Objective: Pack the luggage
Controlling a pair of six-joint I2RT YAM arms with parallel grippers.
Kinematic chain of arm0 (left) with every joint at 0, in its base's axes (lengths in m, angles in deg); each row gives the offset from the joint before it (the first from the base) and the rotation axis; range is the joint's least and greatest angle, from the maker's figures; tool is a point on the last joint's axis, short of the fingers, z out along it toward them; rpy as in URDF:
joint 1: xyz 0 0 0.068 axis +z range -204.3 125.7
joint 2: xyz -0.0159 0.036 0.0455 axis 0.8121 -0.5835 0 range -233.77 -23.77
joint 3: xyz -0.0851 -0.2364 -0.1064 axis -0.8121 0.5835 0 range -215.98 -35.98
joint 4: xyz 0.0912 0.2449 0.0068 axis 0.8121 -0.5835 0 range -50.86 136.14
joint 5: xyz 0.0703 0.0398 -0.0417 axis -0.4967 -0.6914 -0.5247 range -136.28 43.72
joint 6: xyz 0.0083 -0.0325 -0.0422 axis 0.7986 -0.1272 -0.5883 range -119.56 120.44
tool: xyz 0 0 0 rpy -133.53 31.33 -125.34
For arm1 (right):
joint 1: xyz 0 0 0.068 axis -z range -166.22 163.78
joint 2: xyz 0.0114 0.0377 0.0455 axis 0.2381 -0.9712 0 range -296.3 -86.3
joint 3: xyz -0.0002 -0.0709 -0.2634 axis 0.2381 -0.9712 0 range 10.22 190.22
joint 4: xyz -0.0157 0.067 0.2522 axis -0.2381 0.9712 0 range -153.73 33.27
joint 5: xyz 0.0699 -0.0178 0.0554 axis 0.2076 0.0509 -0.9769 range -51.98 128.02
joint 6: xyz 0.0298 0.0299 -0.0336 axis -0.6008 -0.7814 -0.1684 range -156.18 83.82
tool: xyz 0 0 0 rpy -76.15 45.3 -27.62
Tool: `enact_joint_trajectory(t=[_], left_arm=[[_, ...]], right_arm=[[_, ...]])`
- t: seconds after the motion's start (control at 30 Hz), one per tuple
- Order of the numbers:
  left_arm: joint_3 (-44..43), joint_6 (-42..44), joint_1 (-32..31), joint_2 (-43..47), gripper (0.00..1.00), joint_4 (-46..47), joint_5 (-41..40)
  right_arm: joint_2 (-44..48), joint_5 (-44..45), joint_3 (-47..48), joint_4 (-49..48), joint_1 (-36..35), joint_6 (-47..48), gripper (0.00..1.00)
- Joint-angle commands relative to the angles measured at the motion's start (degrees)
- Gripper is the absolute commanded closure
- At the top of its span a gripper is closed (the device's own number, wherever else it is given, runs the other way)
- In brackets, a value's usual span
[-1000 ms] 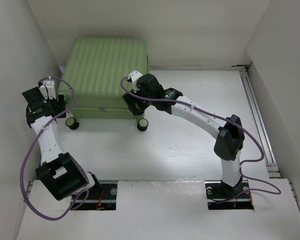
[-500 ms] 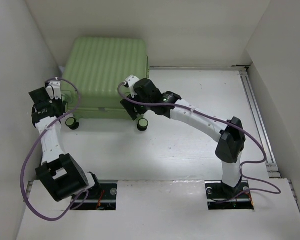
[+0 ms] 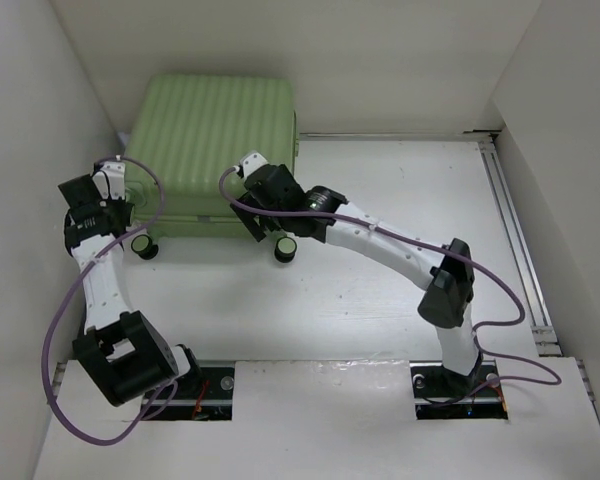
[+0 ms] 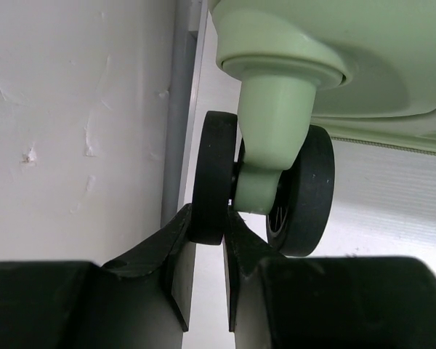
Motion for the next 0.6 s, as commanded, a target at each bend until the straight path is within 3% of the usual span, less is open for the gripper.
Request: enact_joint_trajectory(t=[0.0,0.13,0.3,0.33,0.4,0.53,0.57], left_arm=[[-4.4,0.1,-1.1,0.5,1.00,-1.0,3.6],[-6.8,0.7,-1.1,0.5,1.00,-3.6,2.1],[-6.8,0.7,-0.2,1.0,0.69,-7.3,-3.4],[-6.3,0.7,0.8,1.5,0.62,-8.7,-2.9],[-4.7,1.4,3.7,3.0,0.56,-9.3,-1.3],[3.2,3.7,7.1,4.5,0.55,-6.5,1.1],[7.0,4.7,8.7,5.1,0.55,-4.3,3.5]], right_arm=[[-2.1,7.2,-0.5,-2.6,0.1,-5.0,0.00],[-3.3,9.0,-1.1,-3.8,0.1,-7.5,0.00],[-3.3,7.8,-4.0,-5.9,0.1,-8.8,0.14],[-3.3,6.7,-4.5,-6.7,0.1,-8.8,0.19],[-3.3,4.3,-4.5,-7.3,0.1,-8.8,0.26],[-3.3,3.7,-4.5,-7.9,0.7,-8.8,0.45],[-3.3,3.7,-4.5,-7.9,1.2,-8.8,0.55]])
